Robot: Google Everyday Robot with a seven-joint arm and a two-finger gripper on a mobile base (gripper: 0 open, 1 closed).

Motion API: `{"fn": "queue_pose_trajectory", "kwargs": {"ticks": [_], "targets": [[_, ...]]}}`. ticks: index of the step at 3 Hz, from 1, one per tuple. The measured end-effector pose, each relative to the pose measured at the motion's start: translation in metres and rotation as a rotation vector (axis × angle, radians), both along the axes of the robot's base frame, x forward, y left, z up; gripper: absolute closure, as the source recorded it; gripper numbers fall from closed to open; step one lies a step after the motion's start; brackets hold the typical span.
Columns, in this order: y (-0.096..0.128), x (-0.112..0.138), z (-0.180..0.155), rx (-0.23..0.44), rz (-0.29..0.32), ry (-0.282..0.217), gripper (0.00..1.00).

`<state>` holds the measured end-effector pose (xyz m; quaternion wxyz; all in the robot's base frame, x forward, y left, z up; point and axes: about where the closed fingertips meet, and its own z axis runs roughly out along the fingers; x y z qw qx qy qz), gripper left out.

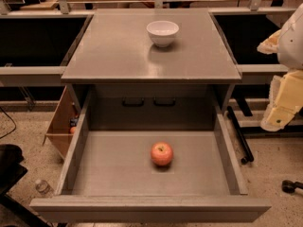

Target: Pick apple from top drawer and place on counter

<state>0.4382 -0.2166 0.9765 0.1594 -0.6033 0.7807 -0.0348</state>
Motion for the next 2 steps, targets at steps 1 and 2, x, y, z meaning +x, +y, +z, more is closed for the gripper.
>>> {"fn": "queue_pose_trajectory", "kwargs": {"ticks": [1, 2], "targets": [[0.002, 0.002, -0.002, 0.01, 0.004, -0.001, 0.0], [0.015, 0.024, -0.025, 0.097, 0.037, 0.0, 0.0]]}}
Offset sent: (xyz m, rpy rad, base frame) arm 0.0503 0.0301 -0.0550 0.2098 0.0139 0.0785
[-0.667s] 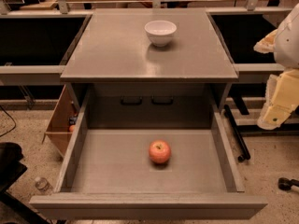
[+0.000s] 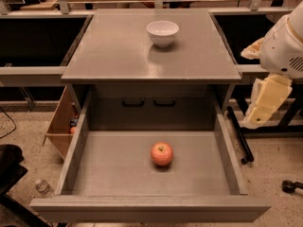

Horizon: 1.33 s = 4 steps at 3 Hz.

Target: Pick apple from top drawer and place on counter

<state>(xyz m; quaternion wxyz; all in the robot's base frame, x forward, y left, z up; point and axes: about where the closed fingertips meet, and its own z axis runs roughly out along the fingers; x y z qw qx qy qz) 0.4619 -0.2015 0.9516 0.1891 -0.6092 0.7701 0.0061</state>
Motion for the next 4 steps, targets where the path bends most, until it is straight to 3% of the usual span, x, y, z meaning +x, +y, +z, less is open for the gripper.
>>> {"fn": "queue_pose_trajectory", "kwargs": {"ticks": [1, 2, 3, 4], "targets": [[0.022, 0.025, -0.057, 0.191, 0.02, 0.03, 0.0], [0.066, 0.053, -0.116, 0.466, 0.019, 0.0, 0.0], [0.099, 0.063, -0.153, 0.599, 0.018, -0.048, 0.0], [0.103, 0.081, -0.148, 0.609, -0.007, -0.113, 0.0]]}}
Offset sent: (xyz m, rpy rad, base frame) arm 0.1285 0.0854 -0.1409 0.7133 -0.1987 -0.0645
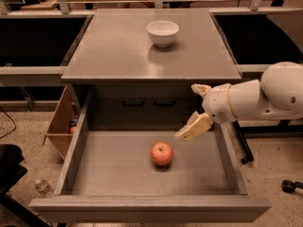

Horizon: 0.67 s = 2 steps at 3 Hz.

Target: Pick apple from top drawer and place on counter

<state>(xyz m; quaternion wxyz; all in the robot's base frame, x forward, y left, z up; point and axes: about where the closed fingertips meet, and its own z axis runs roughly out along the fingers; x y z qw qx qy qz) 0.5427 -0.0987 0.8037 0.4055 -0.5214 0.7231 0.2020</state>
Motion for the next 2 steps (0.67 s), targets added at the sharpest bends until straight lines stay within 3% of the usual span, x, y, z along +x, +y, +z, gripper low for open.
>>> {"fn": "queue_pose_trajectory", "kwargs": {"ticks": [1, 2], "targets": [[0.0, 0.0, 0.0, 0.0, 0.0, 0.0, 0.0], [0.011, -0.002, -0.036, 0.033, 0.027, 0.04, 0.0]]}}
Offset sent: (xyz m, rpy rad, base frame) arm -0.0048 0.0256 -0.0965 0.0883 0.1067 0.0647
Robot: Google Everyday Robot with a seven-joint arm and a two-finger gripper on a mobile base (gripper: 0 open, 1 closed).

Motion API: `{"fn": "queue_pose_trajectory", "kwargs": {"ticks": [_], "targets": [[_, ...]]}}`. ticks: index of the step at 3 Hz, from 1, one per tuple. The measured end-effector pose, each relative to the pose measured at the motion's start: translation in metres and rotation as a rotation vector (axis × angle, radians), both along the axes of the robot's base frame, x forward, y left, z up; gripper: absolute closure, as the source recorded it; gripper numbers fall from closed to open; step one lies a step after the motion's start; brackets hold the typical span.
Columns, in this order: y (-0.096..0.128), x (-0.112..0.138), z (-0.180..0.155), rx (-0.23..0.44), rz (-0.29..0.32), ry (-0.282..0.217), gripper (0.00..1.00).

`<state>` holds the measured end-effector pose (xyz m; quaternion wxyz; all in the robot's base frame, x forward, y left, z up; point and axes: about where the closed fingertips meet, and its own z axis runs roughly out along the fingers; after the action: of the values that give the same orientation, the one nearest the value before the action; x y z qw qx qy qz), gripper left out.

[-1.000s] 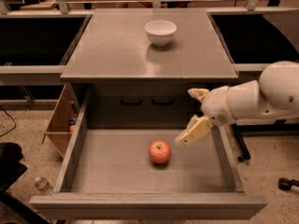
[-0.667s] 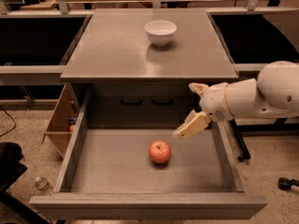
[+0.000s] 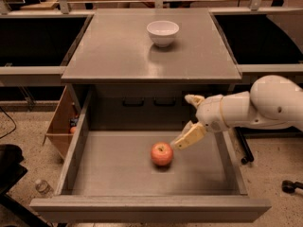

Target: Pick apple from top drawer and place on counter

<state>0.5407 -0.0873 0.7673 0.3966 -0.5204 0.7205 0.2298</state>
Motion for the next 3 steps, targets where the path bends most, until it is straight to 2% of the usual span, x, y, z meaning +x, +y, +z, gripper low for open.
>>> {"fn": "queue_pose_trajectory", "kwargs": {"ticks": [1, 3], "targets": [[0.004, -0.006, -0.045, -0.001, 0.049, 0.025, 0.0], [0.022, -0.019, -0.123, -0.093, 0.181, 0.032, 0.0]]}}
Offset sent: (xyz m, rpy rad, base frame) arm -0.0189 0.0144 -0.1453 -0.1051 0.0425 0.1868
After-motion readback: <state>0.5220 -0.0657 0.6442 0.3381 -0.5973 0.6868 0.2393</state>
